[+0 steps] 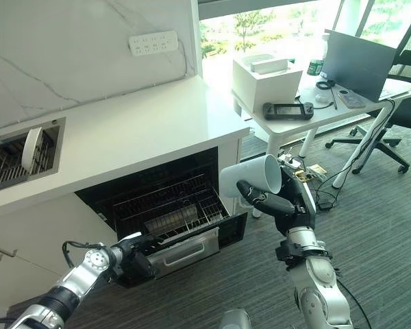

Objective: Place the dishes in the dishwasher.

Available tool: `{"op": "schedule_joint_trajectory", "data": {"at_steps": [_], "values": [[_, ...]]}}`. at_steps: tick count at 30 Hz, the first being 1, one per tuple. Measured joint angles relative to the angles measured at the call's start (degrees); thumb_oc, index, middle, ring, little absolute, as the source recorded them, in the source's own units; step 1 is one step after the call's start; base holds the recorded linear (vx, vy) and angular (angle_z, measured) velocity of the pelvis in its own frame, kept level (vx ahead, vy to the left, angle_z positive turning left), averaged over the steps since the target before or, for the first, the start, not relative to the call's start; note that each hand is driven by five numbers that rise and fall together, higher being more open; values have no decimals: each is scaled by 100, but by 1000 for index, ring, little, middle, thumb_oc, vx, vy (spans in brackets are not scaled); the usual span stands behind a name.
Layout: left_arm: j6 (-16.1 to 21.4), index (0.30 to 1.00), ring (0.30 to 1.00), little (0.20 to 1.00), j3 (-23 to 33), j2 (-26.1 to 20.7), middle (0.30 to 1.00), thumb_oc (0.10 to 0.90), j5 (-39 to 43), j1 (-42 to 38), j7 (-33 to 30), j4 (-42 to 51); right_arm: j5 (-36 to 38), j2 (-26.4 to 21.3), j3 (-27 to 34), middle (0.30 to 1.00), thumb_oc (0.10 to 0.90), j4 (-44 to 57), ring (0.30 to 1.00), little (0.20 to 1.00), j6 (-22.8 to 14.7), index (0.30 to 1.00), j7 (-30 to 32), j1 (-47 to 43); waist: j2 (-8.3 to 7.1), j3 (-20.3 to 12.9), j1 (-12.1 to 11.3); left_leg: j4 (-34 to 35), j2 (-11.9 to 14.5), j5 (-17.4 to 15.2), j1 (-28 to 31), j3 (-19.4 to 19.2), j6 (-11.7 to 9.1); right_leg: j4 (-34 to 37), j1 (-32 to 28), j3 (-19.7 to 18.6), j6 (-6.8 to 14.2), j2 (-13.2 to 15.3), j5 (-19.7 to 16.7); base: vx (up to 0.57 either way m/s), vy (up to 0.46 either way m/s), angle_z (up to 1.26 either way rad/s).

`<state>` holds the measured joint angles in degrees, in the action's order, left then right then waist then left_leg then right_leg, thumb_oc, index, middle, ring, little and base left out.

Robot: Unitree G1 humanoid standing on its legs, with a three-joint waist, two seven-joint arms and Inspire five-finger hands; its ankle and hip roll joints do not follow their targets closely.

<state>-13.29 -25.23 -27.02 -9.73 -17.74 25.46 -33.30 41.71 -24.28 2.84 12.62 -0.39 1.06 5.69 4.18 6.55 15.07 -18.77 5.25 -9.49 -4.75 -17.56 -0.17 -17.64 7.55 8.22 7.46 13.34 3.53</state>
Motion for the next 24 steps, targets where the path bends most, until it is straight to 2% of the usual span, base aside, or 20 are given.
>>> {"op": "schedule_joint_trajectory", "data": {"at_steps": [6, 8, 13, 18, 24], "values": [[-86, 900, 900, 900, -409, 20, 900, 800, -701, -529, 959, -493, -1, -149, -118, 300, 400, 0, 300, 300, 167, 300, -49, -125, 131, -95, 138, 10, 30, -59, 83, -171, 22, 82, -21, -161, 26, -52, -20, 4, 58, -16], [-181, 900, 900, 900, -488, 23, 900, 800, -886, -647, 1426, -495, -2, -226, -253, 300, 400, 0, 300, 300, 228, 300, -54, -182, 208, -146, 208, 48, 27, -62, 95, -197, 26, 79, -10, -173, 41, -73, -31, -4, 84, -4], [-304, 900, 900, 900, -695, 34, 900, 800, -1092, -620, 1991, -154, -6, -321, -265, 300, 400, 0, 300, 300, 386, 300, -75, -212, 342, -211, 201, 133, 4, -60, 119, -213, 27, 130, -7, -175, 43, -77, -31, -13, 48, -2], [-475, 900, 900, 900, -773, 10, 900, 800, -1186, -650, 2275, 55, -77, -325, -264, 300, 400, 0, 300, 300, 447, 300, -121, -263, 420, -210, 196, 291, -31, -9, 182, -233, 13, 177, -11, -176, 44, -75, -29, 0, 0, 0], [-662, 900, 900, 900, -784, -160, 900, 800, -1179, -591, 2489, 533, -117, -325, -259, 300, 400, -1, 300, 300, 449, 300, -194, -275, 445, -209, 158, 418, -39, 31, 195, -231, -10, 258, -20, -139, 43, -69, -28, 0, 0, 0]]}}
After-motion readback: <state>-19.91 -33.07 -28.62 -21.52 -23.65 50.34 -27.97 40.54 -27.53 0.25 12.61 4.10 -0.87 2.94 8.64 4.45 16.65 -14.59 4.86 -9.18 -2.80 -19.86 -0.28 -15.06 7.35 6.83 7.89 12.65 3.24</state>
